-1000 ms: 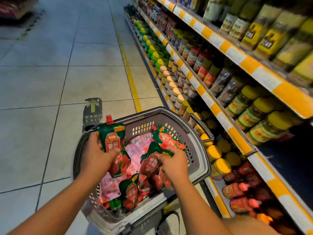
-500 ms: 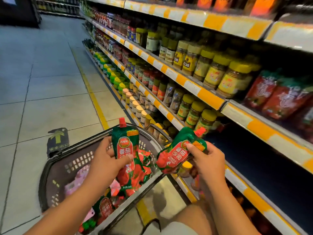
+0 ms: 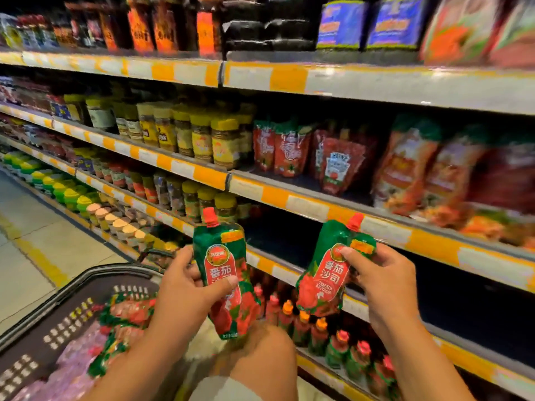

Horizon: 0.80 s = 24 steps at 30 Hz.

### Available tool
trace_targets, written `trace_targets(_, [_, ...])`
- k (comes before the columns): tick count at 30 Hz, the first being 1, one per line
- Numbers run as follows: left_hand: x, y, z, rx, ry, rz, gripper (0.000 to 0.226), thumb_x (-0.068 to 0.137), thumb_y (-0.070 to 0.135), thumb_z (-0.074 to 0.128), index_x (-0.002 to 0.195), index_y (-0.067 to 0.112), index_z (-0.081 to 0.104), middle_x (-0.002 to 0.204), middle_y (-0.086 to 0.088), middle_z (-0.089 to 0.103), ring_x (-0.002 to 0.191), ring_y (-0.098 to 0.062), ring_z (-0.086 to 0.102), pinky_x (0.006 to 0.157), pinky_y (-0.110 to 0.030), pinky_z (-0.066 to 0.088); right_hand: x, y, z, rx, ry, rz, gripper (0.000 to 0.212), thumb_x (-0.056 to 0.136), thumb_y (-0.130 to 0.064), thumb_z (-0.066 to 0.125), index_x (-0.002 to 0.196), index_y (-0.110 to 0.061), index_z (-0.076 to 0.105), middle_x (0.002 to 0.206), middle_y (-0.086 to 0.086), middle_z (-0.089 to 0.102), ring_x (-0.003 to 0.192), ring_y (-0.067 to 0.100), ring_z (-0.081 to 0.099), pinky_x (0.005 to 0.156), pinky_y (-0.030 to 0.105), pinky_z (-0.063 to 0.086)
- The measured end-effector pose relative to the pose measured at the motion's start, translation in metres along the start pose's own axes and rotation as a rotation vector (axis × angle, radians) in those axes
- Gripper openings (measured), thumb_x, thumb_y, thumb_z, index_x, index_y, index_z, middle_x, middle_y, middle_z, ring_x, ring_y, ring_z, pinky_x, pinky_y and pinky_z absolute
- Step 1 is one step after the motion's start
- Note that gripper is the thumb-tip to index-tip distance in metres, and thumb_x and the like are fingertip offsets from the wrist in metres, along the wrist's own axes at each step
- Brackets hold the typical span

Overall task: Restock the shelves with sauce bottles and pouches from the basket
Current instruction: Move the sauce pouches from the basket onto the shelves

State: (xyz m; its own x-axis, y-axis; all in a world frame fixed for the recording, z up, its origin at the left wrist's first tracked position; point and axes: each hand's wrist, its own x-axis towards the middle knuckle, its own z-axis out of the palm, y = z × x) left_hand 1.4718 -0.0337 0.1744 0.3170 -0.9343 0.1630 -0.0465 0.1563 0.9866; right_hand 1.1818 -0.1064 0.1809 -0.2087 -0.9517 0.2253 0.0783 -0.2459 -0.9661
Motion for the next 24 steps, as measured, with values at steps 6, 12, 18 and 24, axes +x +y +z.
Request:
trace_targets(6, [-0.003,-0.010,0.083,0.035,-0.197,-0.023,0.067,0.070,0.013,0.094,0.116,0.050,0.061,0.108,0.007,0.078,0.096,-0.014,0.077,0.074,-0.034,0.065,0.002,-0.002,-0.085,-0.026,0.103,-0.035,0.016,0.083,-0.017,0.083,0.095,-0.027,0.082,0.095,0.000,0.080,0.088,0.018,0.078,0.068,0.028,0.061])
trace_targets(12, [-0.010,-0.025,0.161,0.072,-0.347,-0.066,0.059,0.071,0.010,0.093,0.104,0.050,0.065,0.105,0.002,0.079,0.094,-0.018,0.078,0.075,-0.037,0.065,-0.001,0.017,-0.152,-0.103,0.190,0.017,0.014,0.084,-0.020,0.083,0.094,-0.029,0.081,0.093,-0.002,0.080,0.088,0.017,0.078,0.071,0.034,0.063])
trace_targets(18, [-0.028,-0.052,0.213,0.062,-0.454,-0.251,0.053,0.061,0.024,0.091,0.104,0.039,0.065,0.099,-0.001,0.080,0.087,-0.023,0.079,0.064,-0.031,0.062,-0.010,0.032,-0.196,-0.224,0.225,0.192,0.014,0.085,-0.017,0.083,0.080,-0.029,0.078,0.081,-0.003,0.079,0.073,0.015,0.077,0.058,0.030,0.058])
trace_targets(24, [-0.035,-0.070,0.255,0.119,-0.522,-0.327,0.040,0.076,0.009,0.086,0.112,0.014,0.068,0.099,-0.011,0.080,0.089,-0.034,0.078,0.082,-0.051,0.062,0.001,0.031,-0.237,-0.206,0.410,0.271,0.017,0.081,-0.013,0.087,0.071,-0.018,0.074,0.070,-0.002,0.076,0.065,0.015,0.076,0.050,0.026,0.051])
